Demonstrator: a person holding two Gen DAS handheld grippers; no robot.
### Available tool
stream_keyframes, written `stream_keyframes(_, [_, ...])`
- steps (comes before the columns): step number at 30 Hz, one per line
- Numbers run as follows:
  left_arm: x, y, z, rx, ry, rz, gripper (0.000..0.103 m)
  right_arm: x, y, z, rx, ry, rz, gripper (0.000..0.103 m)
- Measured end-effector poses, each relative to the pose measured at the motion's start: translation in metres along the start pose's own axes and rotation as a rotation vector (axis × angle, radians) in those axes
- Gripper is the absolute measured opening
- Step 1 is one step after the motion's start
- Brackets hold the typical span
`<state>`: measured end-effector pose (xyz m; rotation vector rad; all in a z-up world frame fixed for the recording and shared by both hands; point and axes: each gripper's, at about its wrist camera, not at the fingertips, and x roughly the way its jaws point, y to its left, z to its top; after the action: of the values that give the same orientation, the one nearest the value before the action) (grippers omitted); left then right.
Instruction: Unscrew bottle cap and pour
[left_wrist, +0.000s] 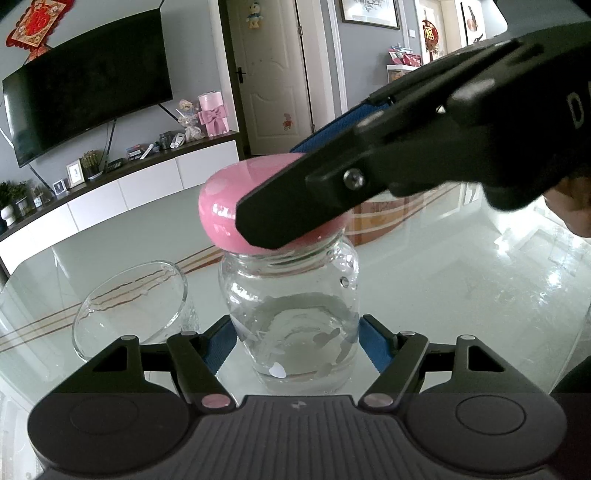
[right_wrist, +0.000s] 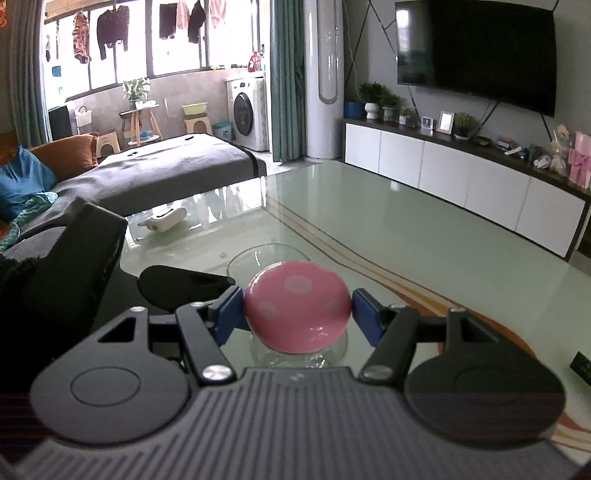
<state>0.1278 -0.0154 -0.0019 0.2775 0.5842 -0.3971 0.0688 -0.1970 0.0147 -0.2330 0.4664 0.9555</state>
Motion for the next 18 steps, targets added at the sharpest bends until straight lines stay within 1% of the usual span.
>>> stream_keyframes(14, [-0.002, 0.004, -0.008, -0.002, 0.001, -0.002, 0.076, -0.011, -0.001, 0.004, -0.008, -0.007, -0.007, 0.065])
stream_keyframes(18, [-0.015, -0.006, -0.018, -0.003, 0.005, 0.002, 0.076, -0.006, 0.001, 0.001, -0.005, -0.009, -0.008, 0.065])
